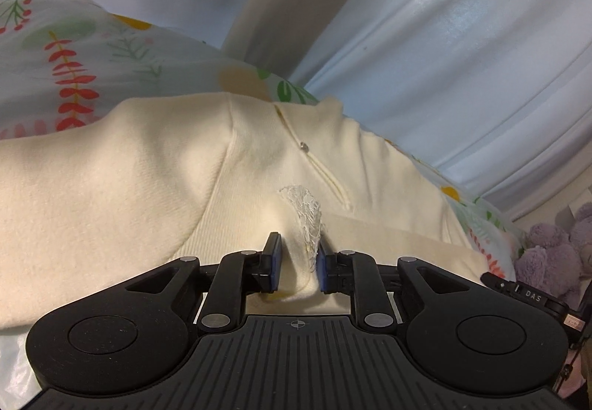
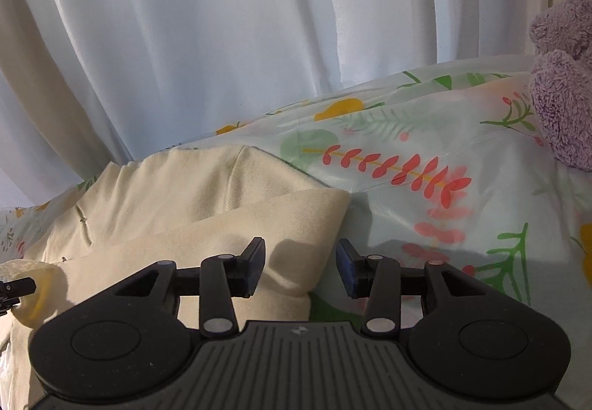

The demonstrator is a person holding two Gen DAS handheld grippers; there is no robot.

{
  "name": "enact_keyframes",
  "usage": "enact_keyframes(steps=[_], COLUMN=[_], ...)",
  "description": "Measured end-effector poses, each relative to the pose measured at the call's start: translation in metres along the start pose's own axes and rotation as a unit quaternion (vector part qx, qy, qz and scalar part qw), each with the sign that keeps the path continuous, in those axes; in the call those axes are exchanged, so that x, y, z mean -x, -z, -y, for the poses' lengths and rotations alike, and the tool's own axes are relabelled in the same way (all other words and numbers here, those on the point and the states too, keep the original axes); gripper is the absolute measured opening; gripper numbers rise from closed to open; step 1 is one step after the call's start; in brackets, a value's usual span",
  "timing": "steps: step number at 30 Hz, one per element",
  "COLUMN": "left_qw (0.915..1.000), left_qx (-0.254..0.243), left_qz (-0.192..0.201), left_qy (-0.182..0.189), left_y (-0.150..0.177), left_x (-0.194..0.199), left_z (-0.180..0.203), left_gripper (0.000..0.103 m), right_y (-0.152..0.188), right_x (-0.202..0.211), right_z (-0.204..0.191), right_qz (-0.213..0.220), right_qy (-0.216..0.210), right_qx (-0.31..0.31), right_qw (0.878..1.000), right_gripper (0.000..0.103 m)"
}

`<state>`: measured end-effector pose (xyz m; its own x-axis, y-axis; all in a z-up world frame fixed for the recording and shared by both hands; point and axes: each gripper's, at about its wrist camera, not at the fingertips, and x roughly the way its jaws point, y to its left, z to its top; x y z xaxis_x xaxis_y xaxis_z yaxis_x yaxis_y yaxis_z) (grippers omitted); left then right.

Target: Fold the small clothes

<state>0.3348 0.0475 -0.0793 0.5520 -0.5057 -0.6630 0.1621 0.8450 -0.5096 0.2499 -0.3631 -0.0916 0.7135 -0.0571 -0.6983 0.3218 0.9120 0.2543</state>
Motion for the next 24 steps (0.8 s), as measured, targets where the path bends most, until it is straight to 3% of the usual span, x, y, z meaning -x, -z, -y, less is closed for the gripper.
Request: enact_keyframes(steps=[2,6,8,10,14,17,20,22,24], left_qw=[1.0000,0.9994,0.9992,0.9993,0.9990,0.9992,0.9998,1.0000,0.9999], left_qx=[-0.002,-0.031,-0.039,-0.037,-0.031,-0.015,0.003,0.007,0.005], left_qz=[-0.007,-0.011,-0.008,0.001,0.031,0.036,0.018,0.006,0.007], left_qy=[0.005,0.007,0.003,0.006,0.013,-0.009,-0.010,0.001,0.014], left_y=[0.001,0.002,0.002,-0.001,-0.010,-0.015,-0.014,-0.009,-0.004], left_x=[-0.002,-0.007,-0.008,-0.006,0.005,0.004,0.001,0.002,0.004], left_z=[-0.001,0.004,0.005,0.005,0.005,-0.003,-0.015,-0.019,-0.021], left_gripper=[0.021,0.008,0.007,0.007,0.007,0.007,0.021,0.046,0.058], right_y=[0.000,0.002,0.003,0.003,-0.003,-0.003,0.000,0.001,0.001], right_x=[-0.005,-0.012,-0.013,-0.008,0.010,0.002,-0.001,0.004,0.010], right_z=[0.003,-0.004,-0.011,-0.017,-0.008,0.003,0.013,0.015,0.013], right_qz=[-0.007,-0.009,0.001,0.017,0.073,0.061,0.040,0.043,0.048], right_qy=[-0.008,-0.024,-0.020,-0.011,0.002,0.036,0.047,0.036,0.023], right_qx=[-0.014,0.002,0.029,0.058,0.047,0.034,0.023,0.018,0.021], right_qw=[1.000,1.000,0.999,0.998,0.996,0.997,0.998,0.998,0.998], right_gripper=[0.053,0.050,0.026,0.009,0.008,0.008,0.009,0.009,0.012])
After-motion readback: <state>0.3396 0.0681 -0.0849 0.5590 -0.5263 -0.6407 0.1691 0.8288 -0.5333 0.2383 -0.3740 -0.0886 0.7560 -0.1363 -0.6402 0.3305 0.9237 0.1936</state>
